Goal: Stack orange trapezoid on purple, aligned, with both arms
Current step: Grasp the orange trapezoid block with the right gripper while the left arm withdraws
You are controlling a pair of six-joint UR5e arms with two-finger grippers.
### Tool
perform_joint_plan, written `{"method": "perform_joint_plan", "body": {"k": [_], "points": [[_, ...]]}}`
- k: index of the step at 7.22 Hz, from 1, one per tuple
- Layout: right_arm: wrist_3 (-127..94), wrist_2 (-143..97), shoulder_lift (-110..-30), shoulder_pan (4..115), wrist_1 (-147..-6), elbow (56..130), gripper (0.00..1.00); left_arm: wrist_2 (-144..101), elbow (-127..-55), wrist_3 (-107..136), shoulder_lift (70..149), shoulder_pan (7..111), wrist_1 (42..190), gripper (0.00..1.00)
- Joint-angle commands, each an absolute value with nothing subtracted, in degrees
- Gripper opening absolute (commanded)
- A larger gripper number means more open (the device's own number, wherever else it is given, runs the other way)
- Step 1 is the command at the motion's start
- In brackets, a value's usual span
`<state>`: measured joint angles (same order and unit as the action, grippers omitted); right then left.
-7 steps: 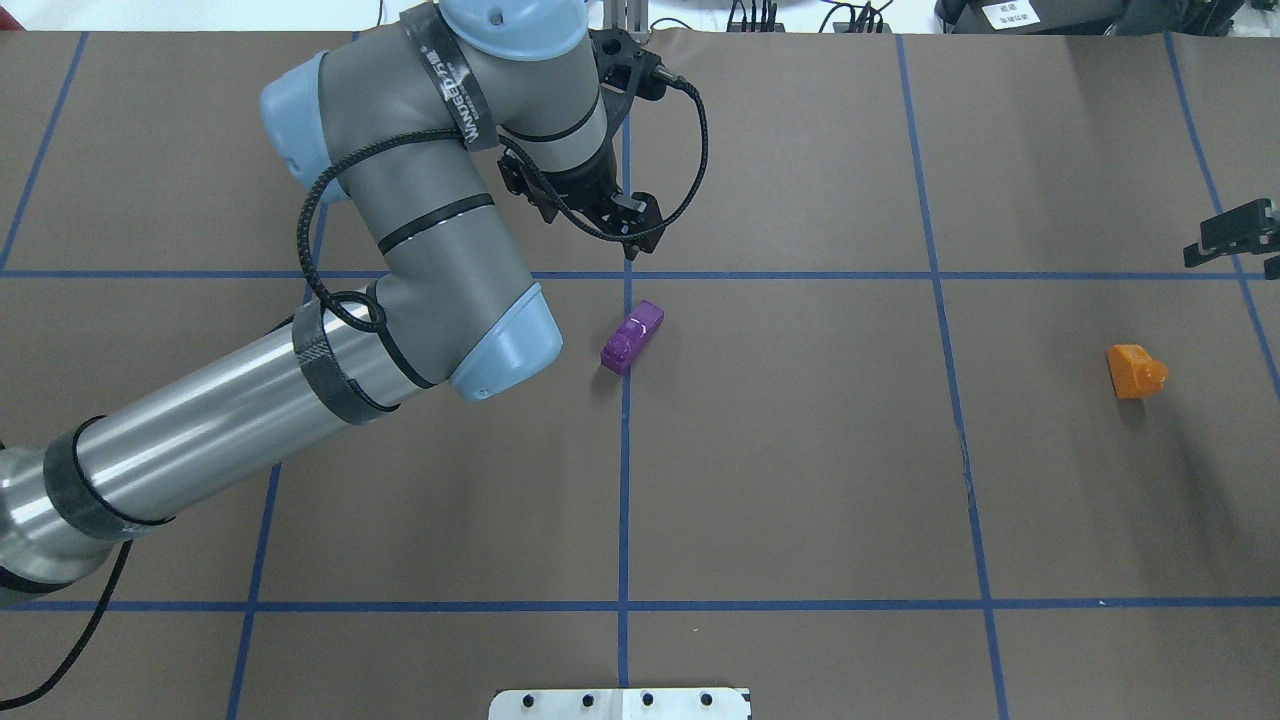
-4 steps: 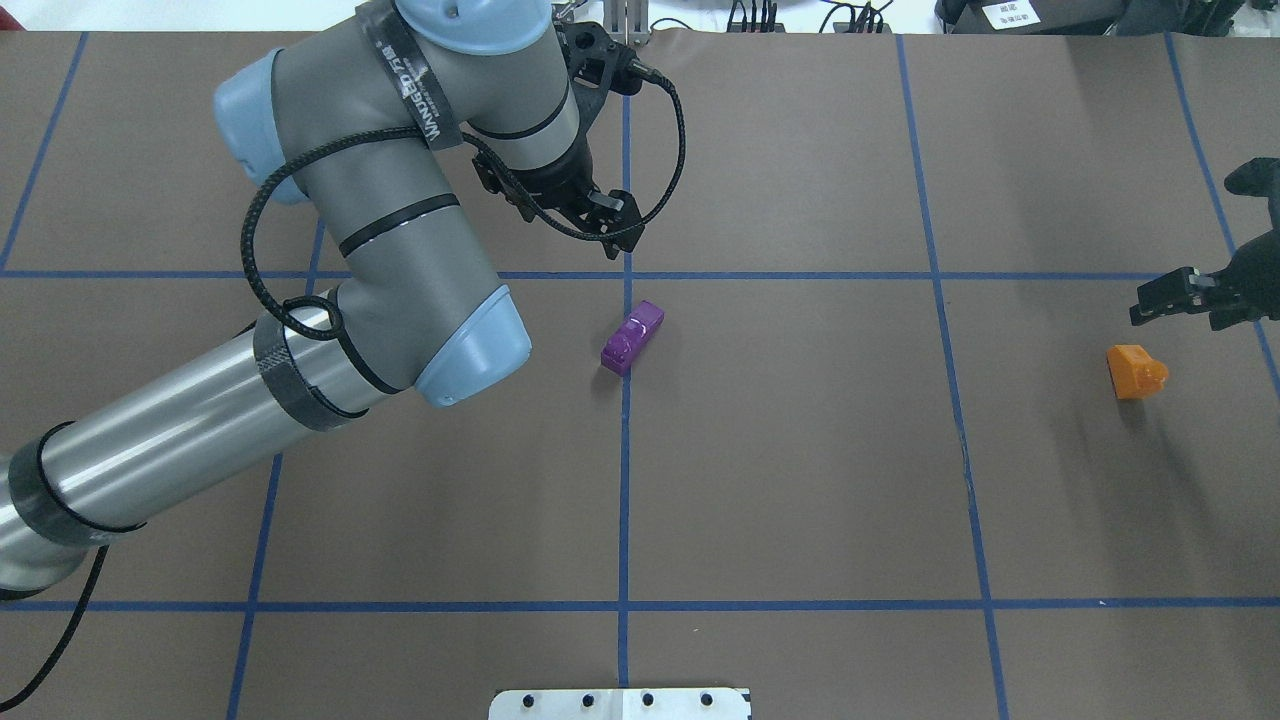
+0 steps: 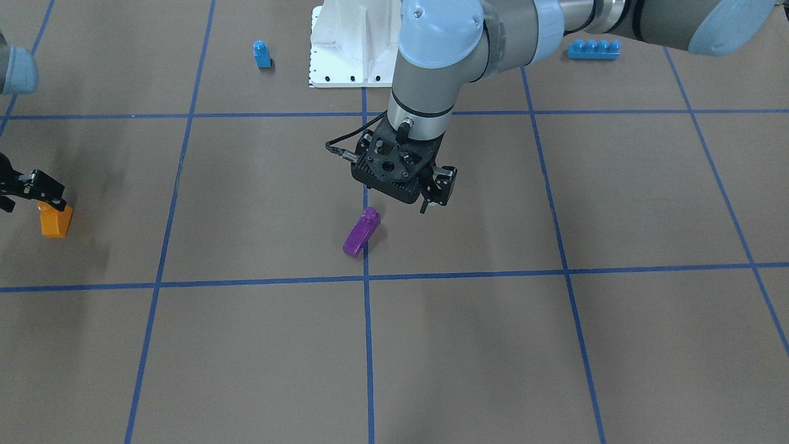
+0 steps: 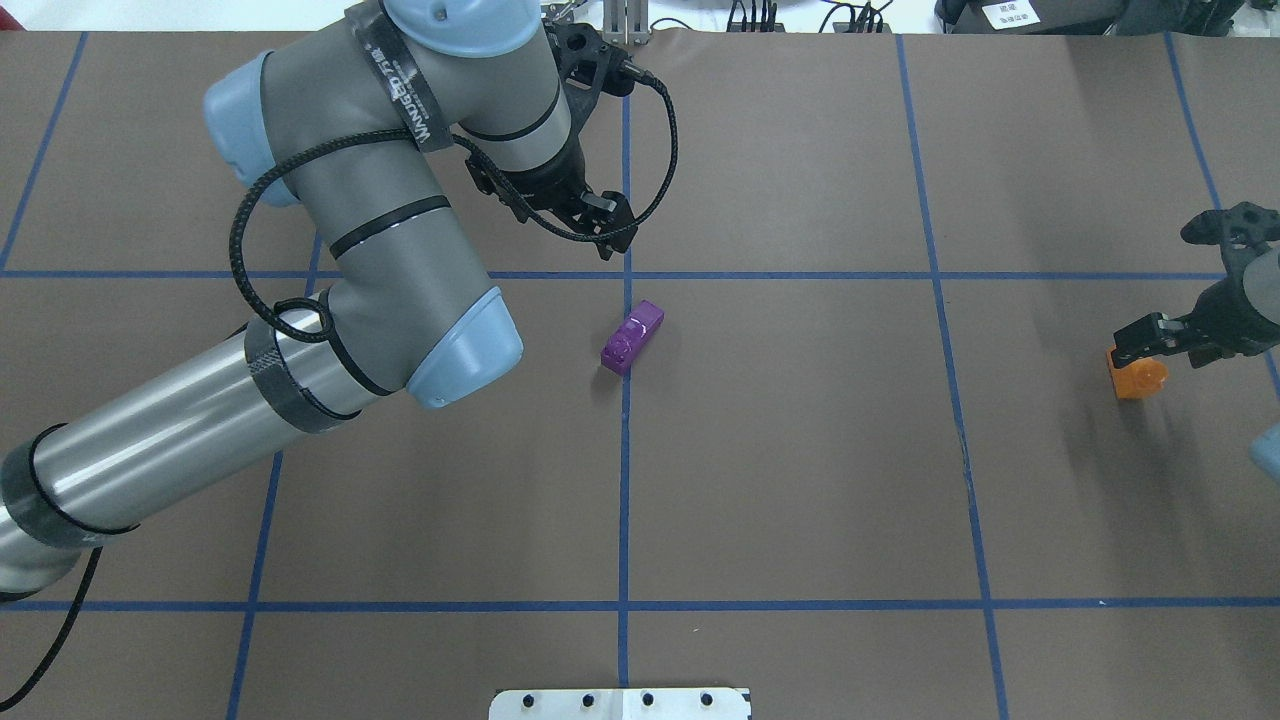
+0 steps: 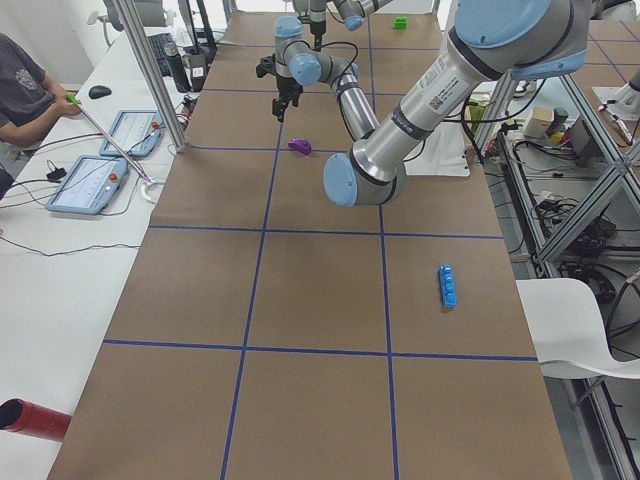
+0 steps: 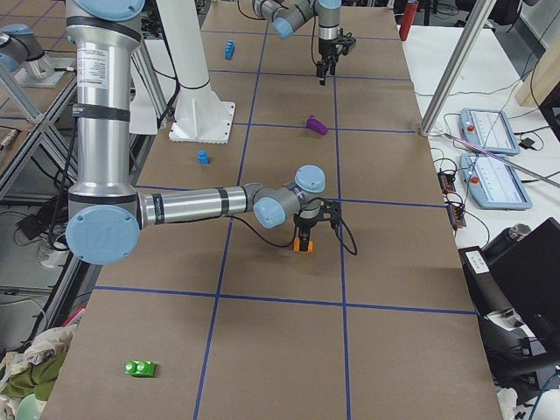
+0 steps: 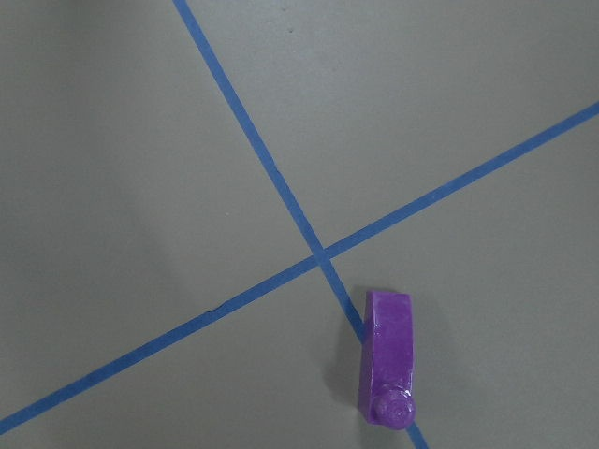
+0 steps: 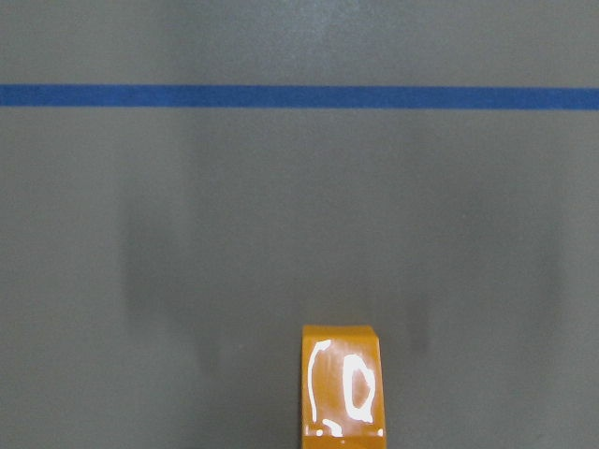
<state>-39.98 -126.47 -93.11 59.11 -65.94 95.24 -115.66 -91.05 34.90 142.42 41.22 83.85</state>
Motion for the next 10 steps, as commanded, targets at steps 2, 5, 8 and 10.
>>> {"method": "perform_joint_plan", "body": {"k": [2, 5, 8, 10], "points": [[-39.8, -126.7, -92.5, 57.9, -64.9, 92.9, 0.97, -115.7, -91.5, 35.0, 141.6, 41.2, 83.8, 1.00], [-39.7, -127.1, -92.5, 57.9, -65.0, 92.2, 0.75, -115.7, -91.8, 35.0, 141.2, 41.2, 83.8, 1.00], [-39.6, -127.1, -92.1, 57.9, -65.0, 91.8, 0.76, -115.7, -91.8, 35.0, 141.2, 41.2, 83.8, 1.00], [-39.6, -127.3, -91.9, 57.9, -65.0, 91.7, 0.64, -115.6, -91.8, 35.0, 141.1, 41.2, 83.8, 1.00]]}}
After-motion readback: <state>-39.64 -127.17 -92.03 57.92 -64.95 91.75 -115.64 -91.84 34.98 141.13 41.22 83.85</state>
